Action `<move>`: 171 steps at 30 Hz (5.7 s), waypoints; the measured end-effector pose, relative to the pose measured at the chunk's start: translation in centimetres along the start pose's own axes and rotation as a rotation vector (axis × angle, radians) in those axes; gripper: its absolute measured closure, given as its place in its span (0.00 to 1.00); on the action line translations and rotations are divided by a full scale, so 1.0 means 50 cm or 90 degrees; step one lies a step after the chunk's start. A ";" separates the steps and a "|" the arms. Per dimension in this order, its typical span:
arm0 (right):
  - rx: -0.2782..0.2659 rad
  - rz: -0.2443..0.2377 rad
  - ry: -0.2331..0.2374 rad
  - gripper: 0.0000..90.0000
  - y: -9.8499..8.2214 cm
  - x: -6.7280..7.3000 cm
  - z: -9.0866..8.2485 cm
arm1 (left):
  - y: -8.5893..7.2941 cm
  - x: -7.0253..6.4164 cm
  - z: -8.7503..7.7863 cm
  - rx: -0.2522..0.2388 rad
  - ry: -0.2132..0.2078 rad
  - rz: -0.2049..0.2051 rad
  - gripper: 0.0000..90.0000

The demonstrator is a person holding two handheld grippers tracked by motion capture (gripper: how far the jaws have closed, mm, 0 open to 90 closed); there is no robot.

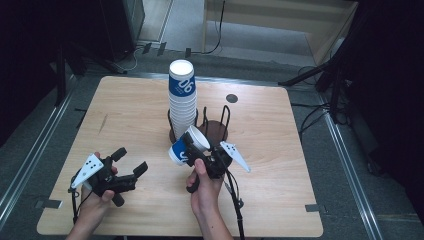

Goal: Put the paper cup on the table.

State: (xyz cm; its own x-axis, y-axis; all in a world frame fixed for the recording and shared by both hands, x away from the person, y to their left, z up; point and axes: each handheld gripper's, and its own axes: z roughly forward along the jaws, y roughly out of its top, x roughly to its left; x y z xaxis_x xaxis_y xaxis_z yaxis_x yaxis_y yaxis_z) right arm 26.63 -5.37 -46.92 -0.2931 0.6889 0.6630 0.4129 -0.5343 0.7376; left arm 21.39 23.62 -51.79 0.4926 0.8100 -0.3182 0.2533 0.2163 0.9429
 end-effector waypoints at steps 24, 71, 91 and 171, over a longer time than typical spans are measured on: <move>-0.036 -0.213 -0.067 0.17 0.039 -0.030 -0.034 | -0.017 0.091 -0.042 0.014 0.135 0.028 0.00; -0.127 -0.419 -0.246 0.17 0.144 -0.231 -0.014 | -0.028 0.144 -0.060 0.042 0.236 0.079 0.00; -0.087 -0.471 -0.362 0.15 0.186 -0.335 0.108 | -0.022 0.146 -0.070 0.043 0.231 0.066 0.00; -0.112 -0.413 -0.309 0.00 0.136 -0.367 -0.218 | -0.022 0.142 -0.084 0.102 0.252 0.046 0.00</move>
State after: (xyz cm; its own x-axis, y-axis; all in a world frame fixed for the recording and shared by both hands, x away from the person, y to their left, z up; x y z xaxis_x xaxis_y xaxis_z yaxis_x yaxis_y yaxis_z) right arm 25.42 -26.96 -52.67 -0.0046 1.0000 0.0000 0.1379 0.0006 0.9904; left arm 21.14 31.42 -54.66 0.1641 0.9734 -0.1598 0.3708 0.0893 0.9244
